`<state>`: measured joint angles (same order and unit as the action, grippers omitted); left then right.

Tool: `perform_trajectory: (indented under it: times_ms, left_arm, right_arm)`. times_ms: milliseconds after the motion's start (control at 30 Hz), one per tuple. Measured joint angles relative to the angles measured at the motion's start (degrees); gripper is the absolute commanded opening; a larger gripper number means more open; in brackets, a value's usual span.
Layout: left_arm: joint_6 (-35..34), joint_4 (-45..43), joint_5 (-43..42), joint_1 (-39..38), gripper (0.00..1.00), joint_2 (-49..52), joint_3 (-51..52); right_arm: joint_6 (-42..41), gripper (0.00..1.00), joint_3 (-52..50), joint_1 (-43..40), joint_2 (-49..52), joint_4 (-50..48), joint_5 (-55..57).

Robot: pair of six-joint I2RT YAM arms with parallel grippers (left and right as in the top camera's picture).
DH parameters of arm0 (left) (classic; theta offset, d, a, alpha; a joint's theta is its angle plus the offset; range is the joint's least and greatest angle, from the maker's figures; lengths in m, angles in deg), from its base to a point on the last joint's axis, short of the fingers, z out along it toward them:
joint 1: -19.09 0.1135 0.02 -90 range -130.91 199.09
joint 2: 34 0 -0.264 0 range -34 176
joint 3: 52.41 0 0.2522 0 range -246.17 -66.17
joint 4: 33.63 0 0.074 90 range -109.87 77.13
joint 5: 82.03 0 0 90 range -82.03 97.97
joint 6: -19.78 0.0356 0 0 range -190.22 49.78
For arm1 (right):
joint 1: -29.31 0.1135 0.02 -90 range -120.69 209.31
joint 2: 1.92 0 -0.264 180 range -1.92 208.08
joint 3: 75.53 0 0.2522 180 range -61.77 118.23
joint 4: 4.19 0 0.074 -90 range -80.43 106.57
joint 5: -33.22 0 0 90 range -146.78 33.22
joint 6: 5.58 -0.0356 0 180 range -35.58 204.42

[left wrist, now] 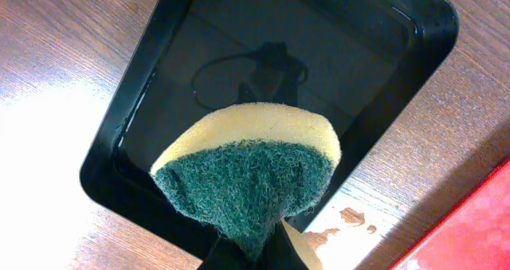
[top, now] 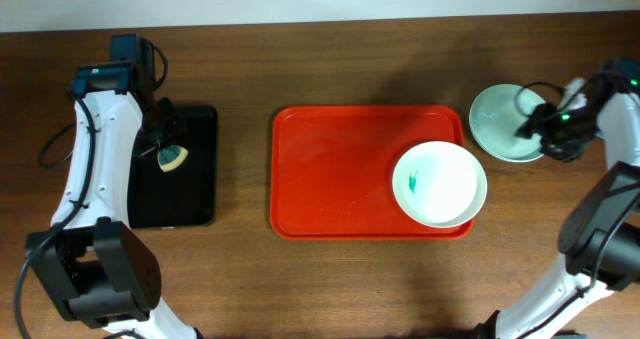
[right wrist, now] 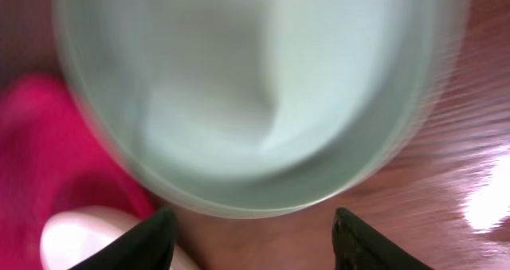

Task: Clean dirty plates on tray and stack at the side
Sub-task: 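Release the plate and move the right gripper to the white plate rim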

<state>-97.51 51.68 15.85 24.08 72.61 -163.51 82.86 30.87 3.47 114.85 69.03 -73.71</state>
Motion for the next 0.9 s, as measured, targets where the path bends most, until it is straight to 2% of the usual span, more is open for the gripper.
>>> perform_trajectory:
  times_ms: [133,233,300,400,533,667,733,800,833,900]
  left_arm:
    - [0.0,0.0,0.0,0.0,0.00,0.0,0.0]
    - [0.0,0.0,0.0,0.0,0.00,0.0,0.0]
    - [0.0,0.0,0.0,0.0,0.00,0.0,0.0]
    - [0.0,0.0,0.0,0.0,0.00,0.0,0.0]
    - [0.0,0.0,0.0,0.0,0.00,0.0,0.0]
    - [0.0,0.0,0.0,0.0,0.00,0.0,0.0]
    - [0.0,0.0,0.0,0.0,0.00,0.0,0.0]
    - [0.0,0.0,0.0,0.0,0.00,0.0,0.0]
    - [0.0,0.0,0.0,0.0,0.00,0.0,0.0]
    - [0.0,0.0,0.0,0.0,0.00,0.0,0.0]
  right_arm:
    - [7.4,0.74,0.0,7.7,0.0,4.5,1.9]
    - [9.2,0.77,0.0,12.1,0.0,7.1,7.6]
    - [9.7,0.74,0.0,14.0,0.0,8.9,11.1]
    - [10.3,0.66,0.0,15.2,0.0,11.0,14.2]
    - [10.8,0.69,-1.4,15.4,0.0,10.9,15.9]
    - [10.8,0.69,-8.4,15.4,0.0,6.0,16.6]
    - [11.0,0.63,-11.0,15.4,-0.1,4.9,15.8]
    - [11.1,0.51,-11.3,15.5,-0.3,4.5,15.2]
    - [11.1,0.40,-11.3,15.5,-0.3,4.4,14.7]
    - [11.0,0.11,-11.3,15.5,-0.4,4.2,14.2]
